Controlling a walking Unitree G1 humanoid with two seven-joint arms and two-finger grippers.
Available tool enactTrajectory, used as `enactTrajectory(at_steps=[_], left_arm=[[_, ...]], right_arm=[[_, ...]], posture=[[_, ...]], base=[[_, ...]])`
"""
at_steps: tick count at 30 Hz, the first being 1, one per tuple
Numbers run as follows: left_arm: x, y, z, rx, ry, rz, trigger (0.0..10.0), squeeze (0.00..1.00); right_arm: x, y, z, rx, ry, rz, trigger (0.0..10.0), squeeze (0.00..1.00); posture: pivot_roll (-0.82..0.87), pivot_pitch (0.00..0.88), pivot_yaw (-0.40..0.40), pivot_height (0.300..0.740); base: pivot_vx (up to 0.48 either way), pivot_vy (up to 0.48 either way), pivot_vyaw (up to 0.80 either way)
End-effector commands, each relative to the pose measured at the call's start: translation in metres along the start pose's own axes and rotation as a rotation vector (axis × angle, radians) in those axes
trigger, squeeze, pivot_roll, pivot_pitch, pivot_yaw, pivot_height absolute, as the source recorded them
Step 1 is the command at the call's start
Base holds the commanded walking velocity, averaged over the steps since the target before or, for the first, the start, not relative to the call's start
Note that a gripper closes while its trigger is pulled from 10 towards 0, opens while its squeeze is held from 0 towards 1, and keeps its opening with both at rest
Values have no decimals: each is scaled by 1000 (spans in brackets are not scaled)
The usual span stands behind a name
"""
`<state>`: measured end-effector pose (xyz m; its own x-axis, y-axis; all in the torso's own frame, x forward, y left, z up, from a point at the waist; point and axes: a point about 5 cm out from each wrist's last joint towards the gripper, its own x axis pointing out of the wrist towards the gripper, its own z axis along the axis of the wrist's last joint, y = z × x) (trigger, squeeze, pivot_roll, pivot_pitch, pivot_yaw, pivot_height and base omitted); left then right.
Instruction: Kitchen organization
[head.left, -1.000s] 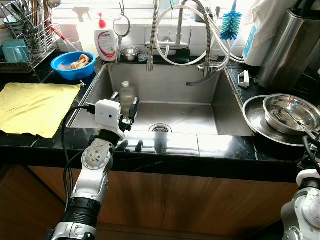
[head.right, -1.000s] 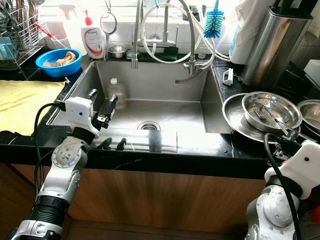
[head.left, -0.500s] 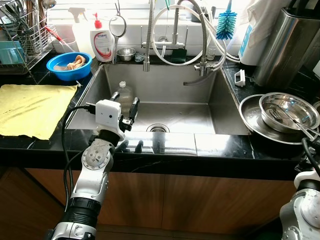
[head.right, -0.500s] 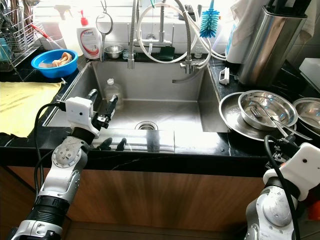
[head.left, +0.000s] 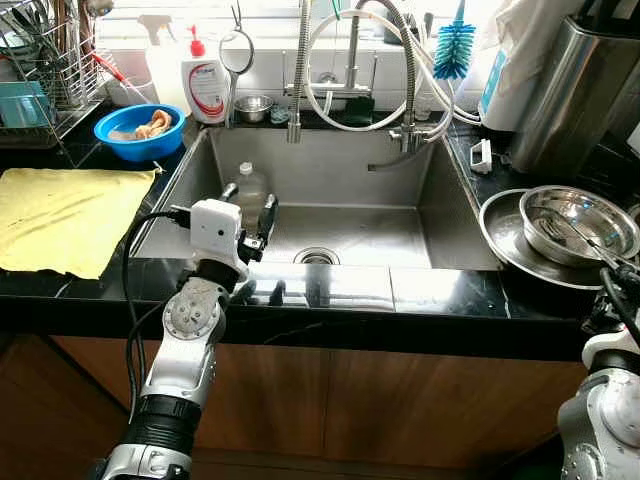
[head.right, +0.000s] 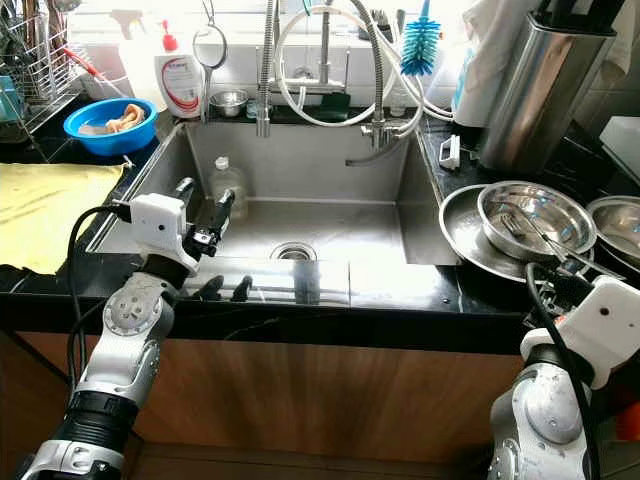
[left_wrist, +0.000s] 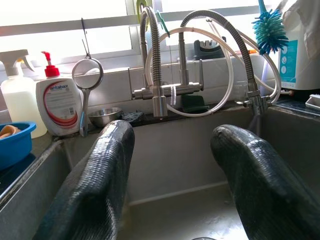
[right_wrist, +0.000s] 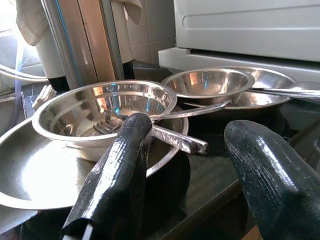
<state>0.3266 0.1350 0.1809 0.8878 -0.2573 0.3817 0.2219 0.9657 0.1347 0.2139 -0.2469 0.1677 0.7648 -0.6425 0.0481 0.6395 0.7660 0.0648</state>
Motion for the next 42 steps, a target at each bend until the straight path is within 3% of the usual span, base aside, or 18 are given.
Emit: enactTrajectory(at_steps=[1,5,6,7,8,35,42], left_arm=[[0,1,0,28,-1,-12,10000,0],[0,0,0,28,-1,-13,10000,0],[0,0,0,28,-1,-13,10000,0],[0,0,0,28,-1,-13,10000,0],[0,0,0,30,0,-13,10000,0],[1,0,0,36,0,-10,10000,0],[1,2,1,38,-2,-5,10000,0]], right_arm=[[1,1,-1,5,14,9,10000,0],[2,4,-5,6,36,30,9765,0],[2,4,-5,12,39,28,4706,0],[2,4,-5,12,39,28,4706,0],[2,4,-5,15,39,27,0,0],[3,11,-3,53,33,66,0,0],[2,22,2,95,11,142,0,0]], posture=[[-30,0,2,740],[-32,0,1,740],[-32,0,1,740],[-32,0,1,740],[-29,0,2,740],[-29,0,1,740],[-29,0,1,740]], base=[[0,0,0],[0,0,0],[0,0,0],[0,0,0],[0,0,0],[0,0,0],[0,0,0]])
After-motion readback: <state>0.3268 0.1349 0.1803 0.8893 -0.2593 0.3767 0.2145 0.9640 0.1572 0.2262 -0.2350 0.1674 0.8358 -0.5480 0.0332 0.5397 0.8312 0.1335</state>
